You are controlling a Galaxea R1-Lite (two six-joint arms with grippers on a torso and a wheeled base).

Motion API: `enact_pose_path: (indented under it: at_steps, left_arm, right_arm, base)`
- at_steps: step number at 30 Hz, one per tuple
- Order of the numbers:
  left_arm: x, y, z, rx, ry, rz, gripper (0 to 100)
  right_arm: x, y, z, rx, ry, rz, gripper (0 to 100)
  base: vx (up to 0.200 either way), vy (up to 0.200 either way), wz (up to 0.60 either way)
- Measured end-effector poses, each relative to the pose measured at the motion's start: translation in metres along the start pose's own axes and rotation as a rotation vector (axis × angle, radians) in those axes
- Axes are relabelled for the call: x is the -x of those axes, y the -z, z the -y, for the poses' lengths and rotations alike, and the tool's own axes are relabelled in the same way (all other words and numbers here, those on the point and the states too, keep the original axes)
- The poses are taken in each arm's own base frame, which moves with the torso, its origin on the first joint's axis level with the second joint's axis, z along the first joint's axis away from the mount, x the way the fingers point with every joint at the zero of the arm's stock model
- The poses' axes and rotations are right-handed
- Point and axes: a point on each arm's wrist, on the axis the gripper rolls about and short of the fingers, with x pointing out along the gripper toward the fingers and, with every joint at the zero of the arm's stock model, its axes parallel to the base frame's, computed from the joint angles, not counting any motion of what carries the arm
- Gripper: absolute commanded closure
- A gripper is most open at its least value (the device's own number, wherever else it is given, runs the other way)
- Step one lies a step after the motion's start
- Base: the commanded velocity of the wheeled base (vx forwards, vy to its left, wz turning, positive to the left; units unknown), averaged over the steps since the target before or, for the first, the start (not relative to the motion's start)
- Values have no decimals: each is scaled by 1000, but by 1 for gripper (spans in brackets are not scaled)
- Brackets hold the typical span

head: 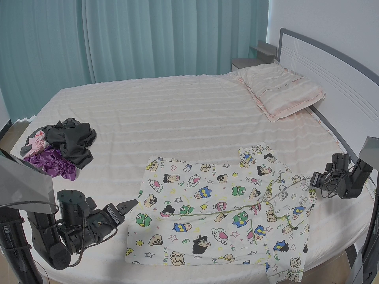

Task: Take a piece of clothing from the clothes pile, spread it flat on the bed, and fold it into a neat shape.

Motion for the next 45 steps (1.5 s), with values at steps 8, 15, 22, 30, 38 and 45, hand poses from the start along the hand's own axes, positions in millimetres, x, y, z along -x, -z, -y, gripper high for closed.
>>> enact_pose_path:
  at_steps: [8,15,22,30,38,45]
  left_arm:
    - [0,1,-1,0,-3,-4,0]
    - [-1,3,1,-3,2,-12,0]
    - [1,10,4,-12,10,-42,0]
    - [5,27,10,29,16,-104,0]
    - [10,35,7,33,-10,-144,0]
    - [6,46,0,31,-69,-165,0]
  right_arm:
    - [-3,-7,8,-15,50,-10,0]
    - [3,-10,8,-46,41,3,0]
    - [20,-12,4,-98,24,1,0]
    - [47,-7,-5,-190,-5,-18,0]
    - [76,9,-22,-253,-78,43,0]
    - [96,28,-36,-250,-132,53,0]
  base:
    - [0,0,0]
    - [0,0,0]
    - [-114,0,0]
    - [-200,0,0]
    - [-200,0,0]
    - [-29,0,0]
